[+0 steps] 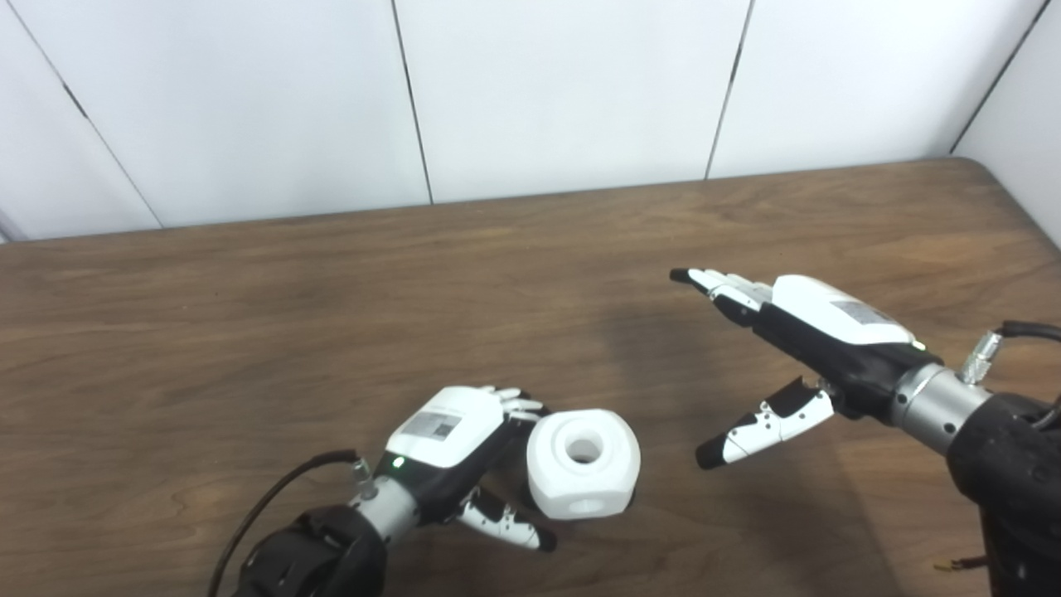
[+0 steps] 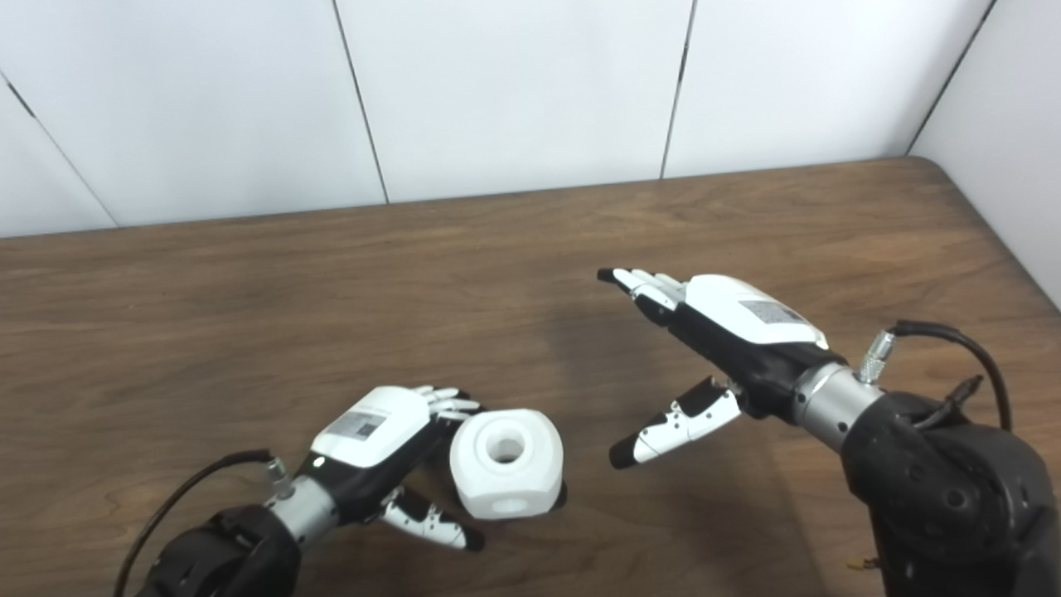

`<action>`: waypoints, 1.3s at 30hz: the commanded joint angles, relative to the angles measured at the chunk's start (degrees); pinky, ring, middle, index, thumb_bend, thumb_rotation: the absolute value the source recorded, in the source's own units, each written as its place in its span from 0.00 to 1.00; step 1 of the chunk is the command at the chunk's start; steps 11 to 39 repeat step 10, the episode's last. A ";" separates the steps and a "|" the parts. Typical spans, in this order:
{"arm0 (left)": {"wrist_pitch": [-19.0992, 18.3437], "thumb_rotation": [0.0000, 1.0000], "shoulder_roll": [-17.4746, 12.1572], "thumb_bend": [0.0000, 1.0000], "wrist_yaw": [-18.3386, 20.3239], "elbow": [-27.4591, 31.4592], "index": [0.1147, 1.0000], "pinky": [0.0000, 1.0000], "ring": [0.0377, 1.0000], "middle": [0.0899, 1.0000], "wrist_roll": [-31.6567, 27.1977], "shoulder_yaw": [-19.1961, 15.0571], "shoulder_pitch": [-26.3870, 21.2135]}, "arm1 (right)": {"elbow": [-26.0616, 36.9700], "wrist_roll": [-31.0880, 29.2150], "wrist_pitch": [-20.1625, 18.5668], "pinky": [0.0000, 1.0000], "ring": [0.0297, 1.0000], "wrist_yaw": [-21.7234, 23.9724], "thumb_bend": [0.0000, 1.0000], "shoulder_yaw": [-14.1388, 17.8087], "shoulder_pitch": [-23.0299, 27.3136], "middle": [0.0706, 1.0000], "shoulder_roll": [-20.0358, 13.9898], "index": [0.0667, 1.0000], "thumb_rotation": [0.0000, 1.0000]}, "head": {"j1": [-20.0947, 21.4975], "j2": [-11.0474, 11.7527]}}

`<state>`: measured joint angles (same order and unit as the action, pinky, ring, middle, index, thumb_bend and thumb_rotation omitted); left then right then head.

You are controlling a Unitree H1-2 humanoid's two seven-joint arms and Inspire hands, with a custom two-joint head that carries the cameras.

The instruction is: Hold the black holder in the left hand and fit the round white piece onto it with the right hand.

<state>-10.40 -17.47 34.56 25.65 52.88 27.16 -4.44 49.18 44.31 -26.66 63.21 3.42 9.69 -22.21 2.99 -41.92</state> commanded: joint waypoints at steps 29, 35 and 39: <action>-3.96 0.23 -3.32 0.92 4.32 1.02 0.78 0.90 0.90 0.83 3.08 -6.70 3.67 | -1.28 -1.25 -0.06 0.97 1.00 -2.79 1.00 -1.29 2.09 1.00 -1.59 1.00 0.49 | -1.16 0.27; -3.96 0.23 -3.32 0.92 4.32 1.02 0.78 0.90 0.90 0.83 3.08 -6.70 3.67 | -1.28 -1.25 -0.06 0.97 1.00 -2.79 1.00 -1.29 2.09 1.00 -1.59 1.00 0.49 | -1.16 0.27; -3.96 0.23 -3.32 0.92 4.32 1.02 0.78 0.90 0.90 0.83 3.08 -6.70 3.67 | -1.28 -1.25 -0.06 0.97 1.00 -2.79 1.00 -1.29 2.09 1.00 -1.59 1.00 0.49 | -1.16 0.27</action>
